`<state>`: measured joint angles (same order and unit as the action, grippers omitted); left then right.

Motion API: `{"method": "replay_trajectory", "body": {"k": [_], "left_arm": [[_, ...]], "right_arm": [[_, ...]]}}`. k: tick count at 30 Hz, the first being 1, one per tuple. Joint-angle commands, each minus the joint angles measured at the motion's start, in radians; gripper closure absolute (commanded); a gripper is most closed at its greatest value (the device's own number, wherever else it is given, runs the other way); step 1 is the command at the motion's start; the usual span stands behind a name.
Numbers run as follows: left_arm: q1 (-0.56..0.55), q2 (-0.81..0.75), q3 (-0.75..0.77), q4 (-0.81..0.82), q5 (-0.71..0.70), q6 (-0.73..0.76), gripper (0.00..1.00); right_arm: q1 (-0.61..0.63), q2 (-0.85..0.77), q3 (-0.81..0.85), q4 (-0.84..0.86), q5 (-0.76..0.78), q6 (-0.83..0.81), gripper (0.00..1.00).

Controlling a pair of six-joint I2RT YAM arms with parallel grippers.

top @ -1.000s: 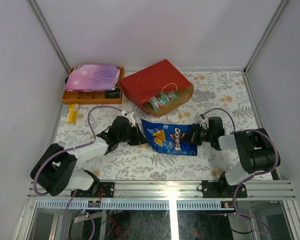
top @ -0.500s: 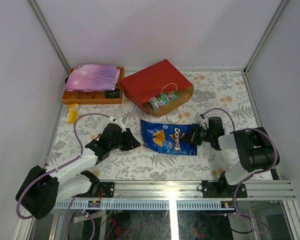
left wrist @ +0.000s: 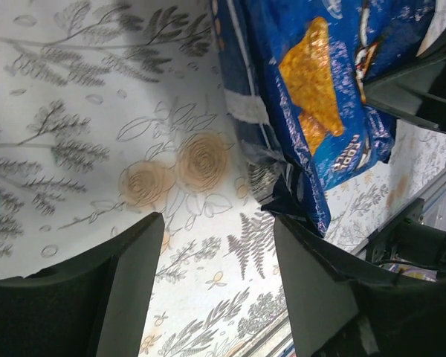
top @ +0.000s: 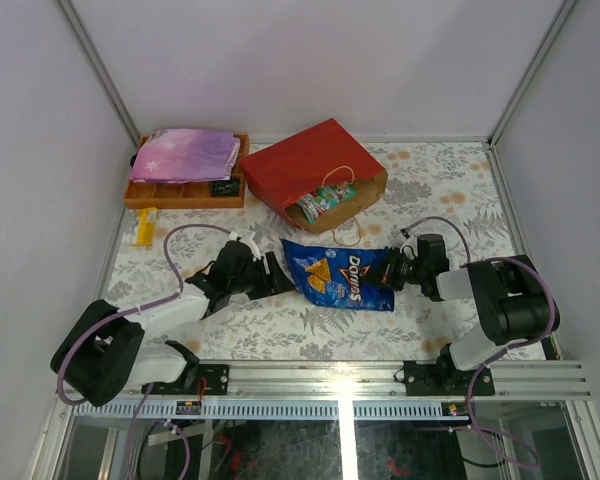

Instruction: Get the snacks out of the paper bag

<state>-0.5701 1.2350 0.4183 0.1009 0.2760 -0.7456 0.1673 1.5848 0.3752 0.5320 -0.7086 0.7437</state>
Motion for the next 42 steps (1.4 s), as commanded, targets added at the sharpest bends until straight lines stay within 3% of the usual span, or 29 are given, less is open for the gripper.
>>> {"method": "replay_trajectory", "body": {"k": [1, 6, 10, 16, 22, 31, 36, 39, 42], "left_arm": [[0.004, 0.03, 0.047, 0.12, 0.052, 0.004, 0.39], [0.003, 0.056, 0.062, 0.203, 0.121, -0.012, 0.38], [0.004, 0.065, 0.063, 0.273, 0.21, -0.023, 0.32], [0.004, 0.055, 0.053, 0.321, 0.238, -0.048, 0.23], [0.004, 0.108, 0.07, 0.299, 0.226, -0.064, 0.34], [0.0, 0.168, 0.124, 0.148, 0.124, -0.025, 0.34], [0.002, 0.192, 0.081, 0.356, 0.257, -0.102, 0.33], [0.005, 0.243, 0.092, 0.468, 0.362, -0.177, 0.43], [0.004, 0.319, 0.096, 0.599, 0.465, -0.264, 0.64]], "right_arm": [[-0.004, -0.004, -0.013, -0.036, 0.032, -0.035, 1.0], [-0.003, 0.016, -0.009, -0.024, 0.029, -0.036, 1.0], [-0.004, 0.028, -0.007, -0.016, 0.023, -0.035, 1.0], [-0.005, 0.04, -0.005, -0.006, 0.02, -0.031, 1.0], [-0.005, 0.036, -0.001, -0.007, 0.015, -0.028, 1.0], [-0.005, 0.04, 0.001, -0.006, 0.013, -0.03, 1.0], [-0.005, 0.041, -0.002, -0.006, 0.014, -0.032, 1.0], [-0.006, 0.046, -0.005, 0.002, 0.01, -0.028, 1.0], [-0.005, 0.04, -0.005, 0.0, 0.009, -0.029, 1.0]]}}
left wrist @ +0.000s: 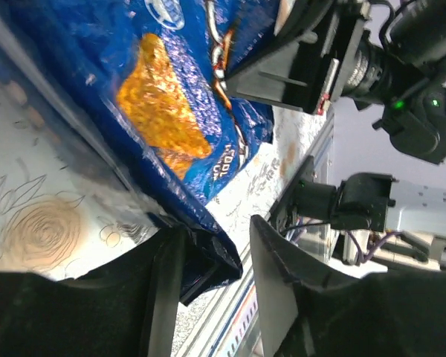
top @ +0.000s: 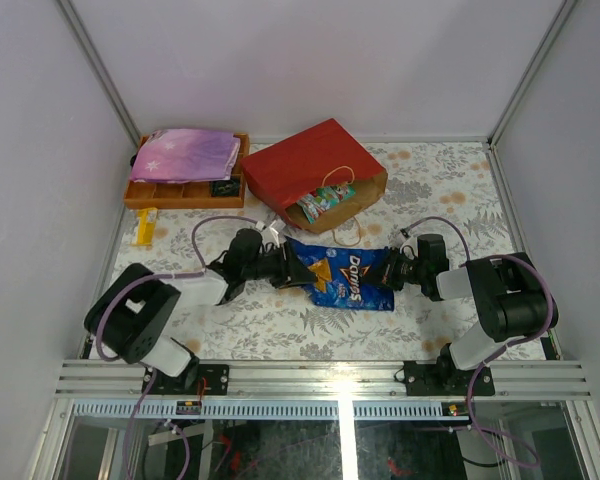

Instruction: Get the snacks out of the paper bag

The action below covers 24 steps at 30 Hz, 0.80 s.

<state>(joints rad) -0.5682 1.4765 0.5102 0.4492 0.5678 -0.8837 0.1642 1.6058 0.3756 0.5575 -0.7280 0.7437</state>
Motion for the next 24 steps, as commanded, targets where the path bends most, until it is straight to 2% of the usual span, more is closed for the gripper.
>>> {"method": "replay_trajectory", "body": {"k": [1, 5, 6, 12, 17, 24], "left_arm": [[0.001, 0.094, -0.004, 0.302, 0.197, -0.159, 0.71], [0.005, 0.095, -0.036, 0.343, 0.212, -0.206, 0.98], [0.009, 0.074, -0.047, 0.329, 0.206, -0.203, 1.0], [0.07, -0.11, -0.062, 0.115, 0.174, -0.121, 1.0], [0.16, -0.29, -0.02, -0.206, 0.147, -0.002, 0.98], [0.28, -0.472, 0.051, -0.563, 0.12, 0.144, 0.93]], "right_arm": [[-0.002, 0.017, -0.006, -0.028, 0.03, -0.03, 1.0], [-0.002, 0.011, -0.007, -0.032, 0.033, -0.032, 1.0], [-0.002, 0.012, -0.007, -0.032, 0.032, -0.034, 1.0], [-0.004, 0.021, -0.007, -0.024, 0.029, -0.034, 1.0], [-0.005, 0.028, -0.009, -0.013, 0.028, -0.028, 1.0], [-0.009, 0.032, -0.015, -0.004, 0.034, -0.019, 1.0]]}}
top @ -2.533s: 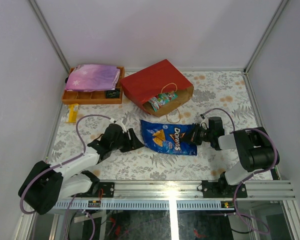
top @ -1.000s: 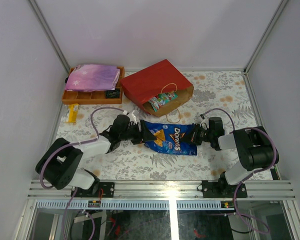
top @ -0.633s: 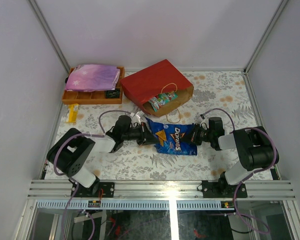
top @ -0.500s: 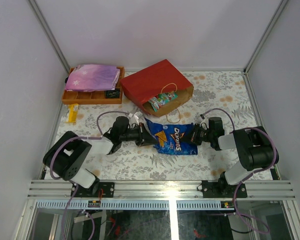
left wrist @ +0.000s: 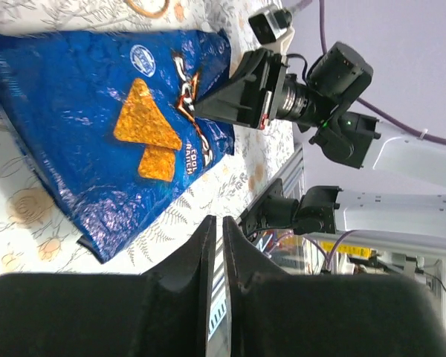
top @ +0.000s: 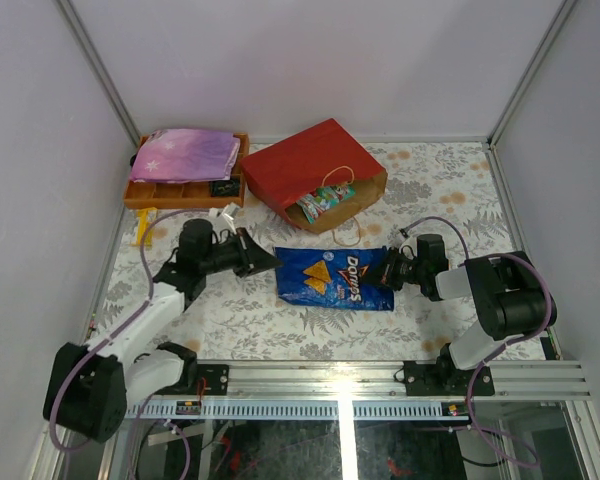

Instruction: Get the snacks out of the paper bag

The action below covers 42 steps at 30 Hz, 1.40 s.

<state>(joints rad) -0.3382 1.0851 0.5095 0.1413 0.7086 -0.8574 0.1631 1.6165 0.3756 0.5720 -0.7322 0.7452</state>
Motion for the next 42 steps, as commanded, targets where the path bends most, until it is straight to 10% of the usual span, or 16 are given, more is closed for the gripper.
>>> {"method": "replay_trajectory", "body": {"k": [1, 7, 16, 25, 33, 42], "left_arm": [[0.066, -0.1, 0.053, -0.293, -0.031, 0.131, 0.93], [0.101, -0.141, 0.026, -0.451, -0.17, 0.169, 0.67], [-0.012, -0.065, -0.188, -0.086, -0.181, 0.0, 0.16], [-0.126, 0.186, -0.162, 0.277, -0.159, -0.04, 0.08], [-0.127, 0.339, -0.204, 0.881, 0.095, -0.325, 0.06], [-0.119, 0.403, -0.163, 1.189, 0.178, -0.565, 0.03]], "right_arm": [[-0.007, 0.023, -0.015, -0.017, 0.039, -0.02, 1.0], [-0.008, 0.023, -0.018, -0.008, 0.037, -0.013, 1.0], [-0.007, 0.022, -0.024, 0.003, 0.036, -0.006, 1.0], [-0.007, 0.015, -0.029, 0.006, 0.025, -0.003, 1.0], [-0.007, 0.011, -0.025, -0.009, 0.027, -0.014, 1.0], [-0.008, 0.017, -0.021, -0.005, 0.021, -0.013, 1.0]]}}
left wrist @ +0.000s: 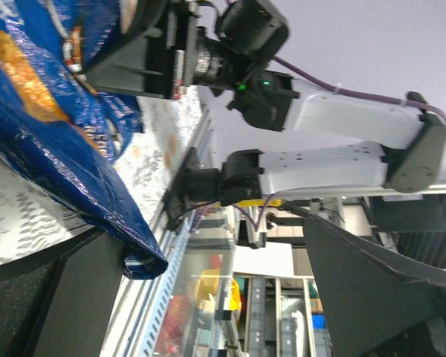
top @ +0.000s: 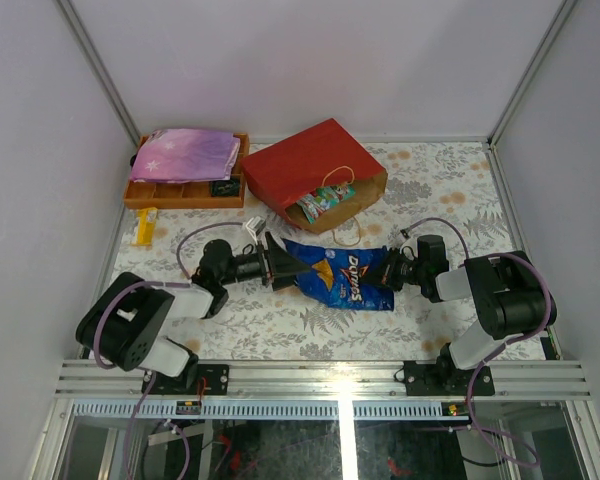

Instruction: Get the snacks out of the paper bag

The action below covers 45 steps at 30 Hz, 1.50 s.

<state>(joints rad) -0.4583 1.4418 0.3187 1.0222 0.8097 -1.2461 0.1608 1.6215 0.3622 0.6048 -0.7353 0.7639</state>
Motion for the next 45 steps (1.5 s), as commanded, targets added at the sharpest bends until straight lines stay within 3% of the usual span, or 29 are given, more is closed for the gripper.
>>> {"method": "replay_trajectory", "body": {"k": [1, 11, 21, 25, 28, 31, 33, 34, 37, 38, 41, 45], "left_arm": [[0.001, 0.061, 0.034, 0.354, 0.082, -0.211, 0.03], [-0.001, 0.134, 0.058, 0.542, 0.077, -0.354, 0.05], [-0.011, 0.038, 0.107, 0.531, 0.069, -0.419, 0.05], [-0.013, -0.05, 0.111, 0.447, 0.069, -0.4, 0.05], [-0.013, -0.152, 0.121, 0.294, 0.073, -0.331, 0.05], [-0.011, -0.278, 0.152, 0.039, 0.072, -0.196, 0.05], [-0.009, -0.373, 0.198, -0.281, 0.044, -0.031, 0.06], [-0.01, -0.419, 0.238, -0.577, 0.0, 0.092, 0.06], [-0.01, -0.51, 0.337, -1.125, -0.24, 0.355, 0.05], [-0.01, -0.53, 0.335, -1.211, -0.31, 0.391, 0.05], [-0.003, -0.573, 0.233, -1.256, -0.378, 0.388, 0.08], [0.0, -0.571, 0.026, -1.131, -0.361, 0.325, 0.4]], "right_arm": [[-0.006, 0.01, -0.008, -0.039, 0.024, -0.033, 1.0], [-0.012, 0.006, -0.005, -0.052, 0.019, -0.044, 1.0], [-0.015, 0.008, 0.004, -0.056, 0.016, -0.047, 1.0], [-0.016, 0.014, 0.006, -0.053, 0.014, -0.046, 1.0], [-0.016, 0.011, 0.006, -0.055, 0.013, -0.046, 1.0], [-0.017, 0.009, 0.005, -0.059, 0.016, -0.05, 1.0], [-0.018, 0.009, 0.002, -0.057, 0.016, -0.049, 1.0], [-0.019, 0.008, 0.0, -0.057, 0.016, -0.05, 1.0], [-0.019, 0.007, -0.004, -0.056, 0.016, -0.051, 1.0], [-0.02, 0.009, -0.004, -0.056, 0.016, -0.051, 1.0], [-0.019, 0.013, -0.003, -0.05, 0.014, -0.048, 1.0], [-0.02, 0.01, -0.004, -0.044, 0.008, -0.042, 1.0]]}}
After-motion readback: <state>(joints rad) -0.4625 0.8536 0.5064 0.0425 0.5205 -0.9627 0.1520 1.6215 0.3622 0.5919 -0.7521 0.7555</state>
